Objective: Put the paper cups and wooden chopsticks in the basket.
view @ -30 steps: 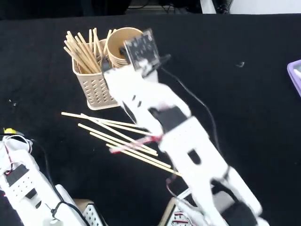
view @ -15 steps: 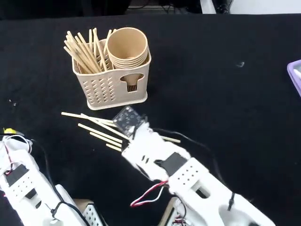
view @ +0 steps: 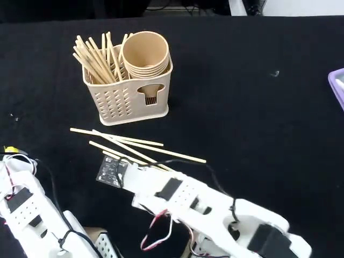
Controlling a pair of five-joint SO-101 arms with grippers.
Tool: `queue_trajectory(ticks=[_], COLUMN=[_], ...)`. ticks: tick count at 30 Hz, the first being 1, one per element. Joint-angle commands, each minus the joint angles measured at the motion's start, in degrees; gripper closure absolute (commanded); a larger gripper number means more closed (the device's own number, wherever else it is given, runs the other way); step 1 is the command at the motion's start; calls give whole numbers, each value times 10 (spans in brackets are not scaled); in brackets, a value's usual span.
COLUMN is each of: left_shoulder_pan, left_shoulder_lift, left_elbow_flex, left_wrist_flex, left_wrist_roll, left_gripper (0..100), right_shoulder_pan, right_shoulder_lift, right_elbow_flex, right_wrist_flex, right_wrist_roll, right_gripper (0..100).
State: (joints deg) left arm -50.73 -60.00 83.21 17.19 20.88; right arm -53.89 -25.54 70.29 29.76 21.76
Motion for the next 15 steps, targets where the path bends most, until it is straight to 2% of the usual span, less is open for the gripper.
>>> queue_trajectory(ticks=[1,9,13,15], left_shoulder_pan=[6,6,6,6], left_shoulder_lift=[-10,-10,-10,-10], left_elbow_flex=[-7,-7,-7,-7], left_wrist_flex=[-11,-11,-11,-11], left_wrist_roll=[-6,-6,-6,-6], left_gripper=[873,873,873,873], right_shoulder_pan=[11,11,11,11], right_shoulder_lift=[36,76,46,17], right_elbow_flex=[-51,-86,-82,-69], right_wrist_flex=[6,33,33,33], right_wrist_roll=[25,32,27,27], right_gripper=[836,848,983,976])
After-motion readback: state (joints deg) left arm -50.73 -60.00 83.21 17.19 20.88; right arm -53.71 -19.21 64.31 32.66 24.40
